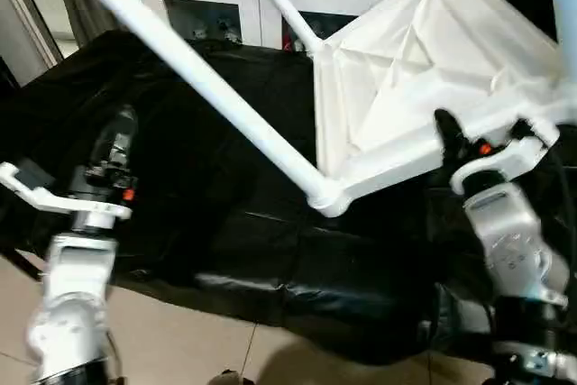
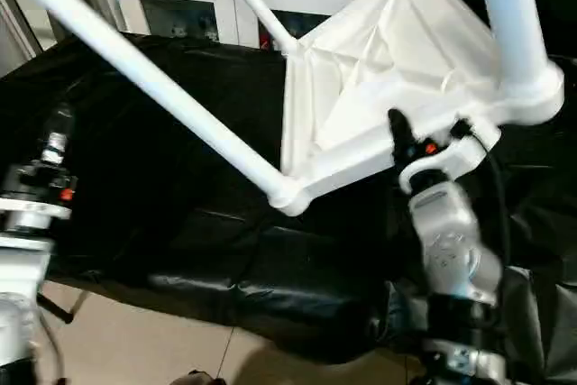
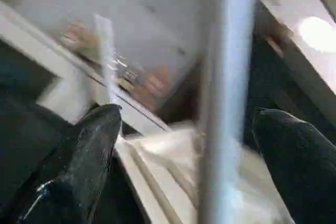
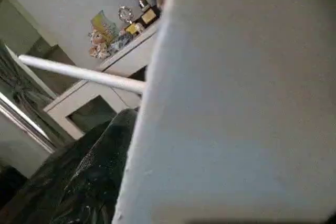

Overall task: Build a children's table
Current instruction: Flip table

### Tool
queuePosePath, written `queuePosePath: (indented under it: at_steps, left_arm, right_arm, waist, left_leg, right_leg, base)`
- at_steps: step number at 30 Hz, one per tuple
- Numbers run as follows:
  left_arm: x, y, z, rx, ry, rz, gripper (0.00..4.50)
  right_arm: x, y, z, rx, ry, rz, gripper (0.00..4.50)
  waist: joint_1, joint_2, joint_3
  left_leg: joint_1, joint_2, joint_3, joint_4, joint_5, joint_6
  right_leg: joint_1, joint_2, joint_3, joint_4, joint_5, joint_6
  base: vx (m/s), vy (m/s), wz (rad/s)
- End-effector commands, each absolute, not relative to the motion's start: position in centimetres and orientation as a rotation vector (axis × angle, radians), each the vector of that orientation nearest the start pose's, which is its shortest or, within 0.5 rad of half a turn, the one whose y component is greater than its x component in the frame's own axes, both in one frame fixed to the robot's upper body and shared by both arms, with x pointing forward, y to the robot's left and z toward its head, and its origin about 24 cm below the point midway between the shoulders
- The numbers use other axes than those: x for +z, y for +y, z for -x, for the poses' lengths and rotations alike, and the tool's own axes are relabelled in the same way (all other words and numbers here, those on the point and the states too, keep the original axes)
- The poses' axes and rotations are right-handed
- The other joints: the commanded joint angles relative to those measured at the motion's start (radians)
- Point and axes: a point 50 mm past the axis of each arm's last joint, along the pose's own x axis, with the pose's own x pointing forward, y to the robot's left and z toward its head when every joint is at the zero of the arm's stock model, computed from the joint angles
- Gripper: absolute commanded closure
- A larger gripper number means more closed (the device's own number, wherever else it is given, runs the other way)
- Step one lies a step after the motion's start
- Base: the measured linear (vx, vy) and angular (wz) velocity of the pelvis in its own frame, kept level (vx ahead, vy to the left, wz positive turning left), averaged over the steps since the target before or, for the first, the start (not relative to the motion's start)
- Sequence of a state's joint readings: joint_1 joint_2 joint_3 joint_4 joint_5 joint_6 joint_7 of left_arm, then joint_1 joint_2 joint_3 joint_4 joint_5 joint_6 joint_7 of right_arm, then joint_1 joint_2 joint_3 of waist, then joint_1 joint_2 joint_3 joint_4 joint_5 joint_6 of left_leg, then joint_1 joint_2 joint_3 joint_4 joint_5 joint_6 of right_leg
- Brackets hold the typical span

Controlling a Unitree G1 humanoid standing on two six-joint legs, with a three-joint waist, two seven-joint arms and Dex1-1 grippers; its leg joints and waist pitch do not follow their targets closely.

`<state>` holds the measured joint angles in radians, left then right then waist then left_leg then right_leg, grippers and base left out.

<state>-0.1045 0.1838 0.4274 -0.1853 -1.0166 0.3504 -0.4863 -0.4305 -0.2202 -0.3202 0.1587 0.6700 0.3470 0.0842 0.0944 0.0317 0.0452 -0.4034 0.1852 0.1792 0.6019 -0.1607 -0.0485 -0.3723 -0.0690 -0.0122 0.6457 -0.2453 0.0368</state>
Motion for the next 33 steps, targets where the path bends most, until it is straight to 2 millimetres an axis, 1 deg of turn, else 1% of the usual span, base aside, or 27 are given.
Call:
queuePosePath:
  at_steps: [1, 2, 3, 5, 6, 8, 9, 10, 11, 12, 13, 14, 15, 17, 18, 19, 20, 22, 24, 26, 27, 28, 29, 30, 31, 32, 33]
  left_arm:
    - [13.0, 21.2, -24.7, -0.556, -0.284, 0.682, 0.0]
    - [12.9, 20.8, -24.5, -0.588, -0.254, 0.645, 0.0]
    - [12.9, 20.3, -24.4, -0.627, -0.219, 0.59, 0.0]
    - [12.8, 19.4, -24.2, -0.681, -0.166, 0.51, 0.0]
    - [12.7, 19.1, -24.3, -0.701, -0.139, 0.461, 0.0]
    - [12.5, 18.1, -24.4, -0.744, -0.092, 0.358, 0.0]
    - [12.4, 17.9, -24.5, -0.748, -0.072, 0.314, 0.0]
    - [12.5, 17.7, -24.7, -0.747, -0.07, 0.289, 0.0]
    - [12.6, 17.5, -24.8, -0.748, -0.069, 0.265, 0.0]
    - [12.7, 17.3, -25.0, -0.743, -0.069, 0.24, 0.0]
    - [13.0, 17.1, -25.3, -0.736, -0.077, 0.221, 0.0]
    - [13.2, 16.9, -25.4, -0.738, -0.084, 0.207, 0.0]
    - [13.4, 16.6, -25.5, -0.744, -0.089, 0.187, 0.0]
    - [13.5, 16.4, -25.6, -0.75, -0.091, 0.17, 0.0]
    - [13.6, 16.0, -25.6, -0.758, -0.096, 0.157, 0.0]
    - [13.6, 16.0, -25.6, -0.758, -0.096, 0.157, 0.0]
    - [13.7, 15.9, -25.6, -0.76, -0.099, 0.151, 0.0]
    - [13.2, 15.4, -25.7, -0.781, -0.079, 0.104, 0.0]
    - [12.9, 14.8, -25.6, -0.809, -0.052, 0.062, 0.0]
    - [12.7, 14.5, -25.6, -0.831, -0.036, 0.037, 0.0]
    - [12.6, 14.3, -25.6, -0.844, -0.026, 0.005, 0.0]
    - [12.6, 14.3, -25.6, -0.844, -0.026, 0.005, 0.0]
    - [12.5, 14.0, -25.8, -0.852, -0.016, -0.039, 0.0]
    - [12.5, 13.9, -25.8, -0.852, -0.014, -0.056, 0.0]
    - [12.5, 13.7, -25.9, -0.853, -0.014, -0.08, 0.0]
    - [12.6, 13.6, -25.9, -0.854, -0.018, -0.08, 0.0]
    - [12.6, 13.6, -25.9, -0.855, -0.019, -0.079, 0.0]
  right_arm:
    - [12.2, -22.4, -32.4, 0.05, -0.033, -0.311, 2.36]
    - [12.3, -22.3, -32.4, 0.054, -0.026, -0.285, 2.36]
    - [12.4, -22.3, -32.5, 0.054, -0.018, -0.247, 2.36]
    - [12.8, -22.2, -32.6, 0.061, -0.004, -0.167, 2.36]
    - [13.0, -22.0, -32.7, 0.063, -0.002, -0.131, 2.36]
    - [13.5, -21.7, -32.9, 0.049, 0.005, -0.093, 2.36]
    - [13.6, -21.5, -33.0, 0.043, 0.008, -0.075, 2.36]
    - [13.7, -21.4, -33.1, 0.033, 0.008, -0.065, 2.36]
    - [13.8, -21.3, -33.2, 0.024, 0.013, -0.065, 2.39]
    - [13.8, -21.2, -33.2, 0.009, 0.017, -0.066, 2.4]
    - [13.8, -21.0, -33.3, -0.008, 0.024, -0.069, 2.4]
    - [13.7, -20.8, -33.3, -0.017, 0.031, -0.073, 2.42]
    - [13.6, -20.6, -33.3, -0.028, 0.039, -0.073, 2.44]
    - [13.5, -20.4, -33.3, -0.037, 0.045, -0.07, 2.48]
    - [13.4, -20.1, -33.2, -0.046, 0.056, -0.073, 2.49]
    - [13.4, -20.1, -33.2, -0.046, 0.056, -0.073, 2.5]
    - [13.4, -19.9, -33.2, -0.048, 0.06, -0.075, 2.51]
    - [13.2, -19.4, -33.3, -0.057, 0.081, -0.045, 2.52]
    - [13.3, -18.9, -33.5, -0.044, 0.094, -0.026, 2.52]
    - [13.7, -18.6, -33.8, -0.041, 0.091, -0.01, 2.52]
    - [14.4, -18.4, -34.1, -0.047, 0.081, 0.026, 2.52]
    - [14.4, -18.4, -34.1, -0.047, 0.081, 0.026, 2.52]
    - [15.0, -18.0, -34.4, -0.048, 0.073, 0.087, 2.52]
    - [15.2, -17.8, -34.4, -0.048, 0.07, 0.116, 2.52]
    - [15.5, -17.6, -34.5, -0.05, 0.064, 0.169, 2.52]
    - [15.6, -17.4, -34.4, -0.047, 0.059, 0.192, 2.52]
    - [15.7, -17.4, -34.4, -0.046, 0.057, 0.199, 2.52]
  waist:
    - [-0.007, -0.01, -0.06]
    - [-0.009, -0.01, -0.059]
    - [-0.009, -0.012, -0.056]
    - [-0.012, -0.016, -0.054]
    - [-0.014, -0.015, -0.054]
    - [-0.017, -0.017, -0.051]
    - [-0.018, -0.016, -0.051]
    - [-0.019, -0.019, -0.05]
    - [-0.02, -0.02, -0.048]
    - [-0.02, -0.019, -0.047]
    - [-0.02, -0.018, -0.05]
    - [-0.021, -0.017, -0.05]
    - [-0.023, -0.023, -0.05]
    - [-0.021, -0.021, -0.052]
    - [-0.022, -0.025, -0.051]
    - [-0.023, -0.024, -0.053]
    - [-0.022, -0.023, -0.054]
    - [-0.023, -0.026, -0.053]
    - [-0.024, -0.027, -0.053]
    - [-0.028, -0.028, -0.052]
    - [-0.03, -0.029, -0.051]
    - [-0.031, -0.029, -0.052]
    - [-0.032, -0.032, -0.051]
    - [-0.032, -0.034, -0.05]
    - [-0.036, -0.034, -0.052]
    - [-0.036, -0.033, -0.052]
    - [-0.036, -0.033, -0.054]
  left_leg:
    - [0.034, 0.027, -0.008, -0.066, -0.172, -0.048]
    - [0.034, 0.027, -0.007, -0.067, -0.181, -0.05]
    - [0.039, 0.028, -0.007, -0.071, -0.227, -0.061]
    - [0.037, 0.028, -0.009, -0.076, -0.251, -0.07]
    - [0.038, 0.027, -0.01, -0.077, -0.259, -0.074]
    - [0.04, 0.027, -0.012, -0.081, -0.295, -0.087]
    - [0.046, 0.027, -0.012, -0.081, -0.324, -0.101]
    - [0.046, 0.026, -0.012, -0.082, -0.333, -0.104]
    - [0.049, 0.026, -0.012, -0.082, -0.362, -0.109]
    - [0.05, 0.026, -0.013, -0.084, -0.376, -0.112]
    - [0.057, 0.027, -0.015, -0.083, -0.394, -0.115]
    - [0.057, 0.026, -0.016, -0.084, -0.398, -0.12]
    - [0.055, 0.026, -0.016, -0.086, -0.399, -0.12]
    - [0.055, 0.027, -0.018, -0.087, -0.4, -0.123]
    - [0.052, 0.026, -0.017, -0.087, -0.397, -0.122]
    - [0.053, 0.026, -0.017, -0.087, -0.399, -0.123]
    - [0.054, 0.026, -0.017, -0.087, -0.401, -0.125]
    - [0.053, 0.026, -0.018, -0.09, -0.414, -0.128]
    - [0.053, 0.026, -0.019, -0.09, -0.426, -0.13]
    - [0.053, 0.024, -0.021, -0.091, -0.438, -0.134]
    - [0.053, 0.024, -0.021, -0.09, -0.443, -0.136]
    - [0.054, 0.023, -0.021, -0.09, -0.444, -0.136]
    - [0.055, 0.024, -0.02, -0.089, -0.445, -0.135]
    - [0.054, 0.025, -0.021, -0.089, -0.442, -0.135]
    - [0.049, 0.024, -0.021, -0.09, -0.426, -0.134]
    - [0.05, 0.025, -0.02, -0.089, -0.416, -0.135]
    - [0.048, 0.025, -0.019, -0.089, -0.399, -0.134]
  right_leg:
    - [0.014, -0.037, 0.022, -0.082, -0.082, -0.09]
    - [0.014, -0.037, 0.022, -0.084, -0.092, -0.089]
    - [0.011, -0.038, 0.024, -0.09, -0.149, -0.077]
    - [0.013, -0.04, 0.024, -0.095, -0.189, -0.067]
    - [0.012, -0.04, 0.024, -0.095, -0.201, -0.065]
    - [0.01, -0.041, 0.024, -0.103, -0.262, -0.049]
    - [0.004, -0.042, 0.026, -0.106, -0.302, -0.037]
    - [0.003, -0.042, 0.027, -0.107, -0.313, -0.037]
    - [0.0, -0.044, 0.028, -0.111, -0.345, -0.04]
    - [-0.002, -0.044, 0.028, -0.113, -0.361, -0.041]
    - [-0.006, -0.043, 0.028, -0.112, -0.365, -0.044]
    - [-0.007, -0.042, 0.028, -0.11, -0.344, -0.052]
    - [-0.006, -0.04, 0.027, -0.11, -0.334, -0.054]
    - [-0.005, -0.04, 0.027, -0.106, -0.306, -0.057]
    - [-0.004, -0.039, 0.027, -0.105, -0.294, -0.058]
    - [-0.007, -0.039, 0.028, -0.104, -0.286, -0.057]
    - [-0.006, -0.039, 0.027, -0.104, -0.283, -0.057]
    - [-0.007, -0.039, 0.027, -0.106, -0.287, -0.051]
    - [-0.008, -0.041, 0.028, -0.108, -0.31, -0.045]
    - [-0.009, -0.041, 0.027, -0.109, -0.335, -0.041]
    - [-0.011, -0.04, 0.027, -0.11, -0.348, -0.04]
    - [-0.011, -0.041, 0.027, -0.11, -0.351, -0.04]
    - [-0.014, -0.041, 0.028, -0.112, -0.355, -0.041]
    - [-0.013, -0.041, 0.028, -0.112, -0.356, -0.041]
    - [-0.009, -0.041, 0.028, -0.108, -0.34, -0.043]
    - [-0.011, -0.042, 0.029, -0.108, -0.323, -0.044]
    - [-0.008, -0.042, 0.029, -0.104, -0.296, -0.05]
  base:
    - [0.0, 0.0, 0.0]
    - [0.0, 0.0, 0.0]
    - [0.0, 0.0, 0.0]
    - [0.0, 0.0, 0.0]
    - [0.0, 0.0, 0.0]
    - [0.0, 0.0, 0.0]
    - [0.0, 0.0, 0.0]
    - [0.0, 0.0, 0.0]
    - [0.0, 0.0, 0.0]
    - [0.0, 0.0, 0.0]
    - [0.0, 0.0, 0.0]
    - [0.0, 0.0, 0.0]
    - [0.0, 0.0, 0.0]
    - [0.0, 0.0, 0.0]
    - [0.0, 0.0, 0.0]
    - [0.0, 0.0, 0.0]
    - [0.0, 0.0, 0.0]
    - [0.0, 0.0, 0.0]
    - [0.0, 0.0, 0.0]
    - [0.0, 0.0, 0.0]
    - [0.0, 0.0, 0.0]
    - [0.0, 0.0, 0.0]
    - [0.0, 0.0, 0.0]
    - [0.0, 0.0, 0.0]
    - [0.0, 0.0, 0.0]
    - [0.0, 0.0, 0.0]
    - [0.0, 0.0, 0.0]
